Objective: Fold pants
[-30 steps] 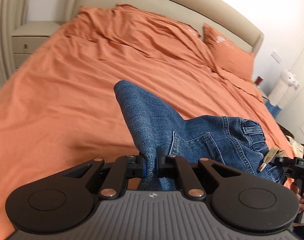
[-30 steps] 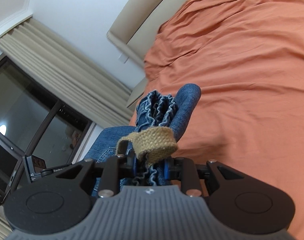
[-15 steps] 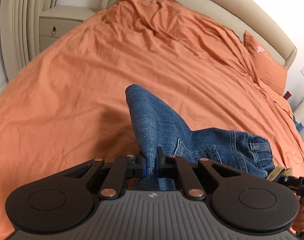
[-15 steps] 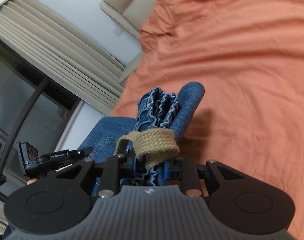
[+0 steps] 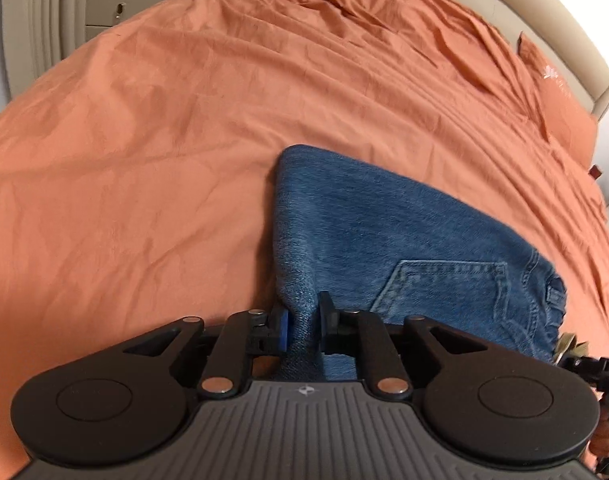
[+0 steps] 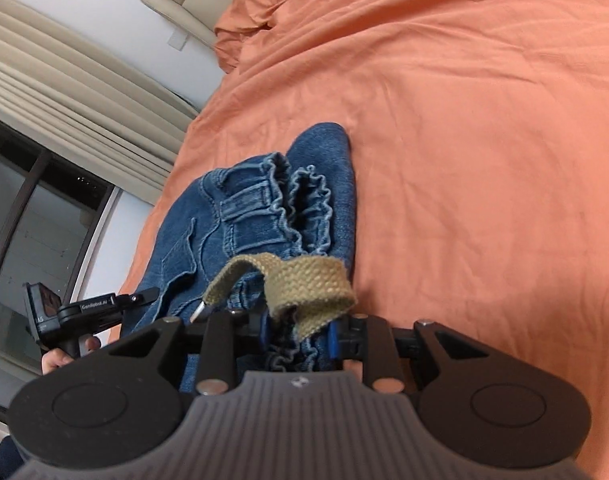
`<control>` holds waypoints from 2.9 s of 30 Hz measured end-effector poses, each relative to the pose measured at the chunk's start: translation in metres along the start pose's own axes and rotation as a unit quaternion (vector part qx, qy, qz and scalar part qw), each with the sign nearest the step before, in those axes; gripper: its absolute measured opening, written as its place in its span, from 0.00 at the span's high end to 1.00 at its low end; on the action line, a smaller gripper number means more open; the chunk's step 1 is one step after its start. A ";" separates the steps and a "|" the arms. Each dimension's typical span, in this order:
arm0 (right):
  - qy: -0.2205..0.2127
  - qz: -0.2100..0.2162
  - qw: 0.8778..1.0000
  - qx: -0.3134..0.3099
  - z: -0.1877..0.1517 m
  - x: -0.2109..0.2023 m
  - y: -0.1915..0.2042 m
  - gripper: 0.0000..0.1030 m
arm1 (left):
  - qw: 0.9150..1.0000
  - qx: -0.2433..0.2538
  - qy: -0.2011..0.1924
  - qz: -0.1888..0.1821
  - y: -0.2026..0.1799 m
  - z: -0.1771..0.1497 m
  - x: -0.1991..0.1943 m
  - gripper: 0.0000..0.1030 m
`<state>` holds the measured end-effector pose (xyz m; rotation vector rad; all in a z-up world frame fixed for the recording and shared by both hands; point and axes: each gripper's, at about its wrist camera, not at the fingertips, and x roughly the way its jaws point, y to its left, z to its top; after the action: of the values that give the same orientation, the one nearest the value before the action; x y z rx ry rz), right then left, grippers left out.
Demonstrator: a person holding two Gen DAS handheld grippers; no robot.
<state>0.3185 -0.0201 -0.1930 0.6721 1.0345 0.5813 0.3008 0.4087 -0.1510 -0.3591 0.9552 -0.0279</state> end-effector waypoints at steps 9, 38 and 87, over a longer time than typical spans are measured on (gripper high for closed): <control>-0.030 -0.104 0.987 -0.118 -0.004 -0.033 0.046 0.64 | 0.983 0.111 -0.004 0.148 -0.020 -0.019 -0.073 0.84; -0.002 -0.211 0.918 -0.335 -0.066 -0.001 0.121 0.64 | 0.979 0.137 -0.009 0.151 -0.072 -0.102 -0.081 0.83; -0.143 -0.226 0.929 -0.254 -0.204 -0.156 0.182 0.21 | 0.963 0.067 -0.155 0.211 -0.219 -0.243 -0.197 0.06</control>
<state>0.0490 0.0358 -0.0400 0.0443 0.6867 0.3099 0.0204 0.1679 -0.0536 -0.0261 0.6972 0.3428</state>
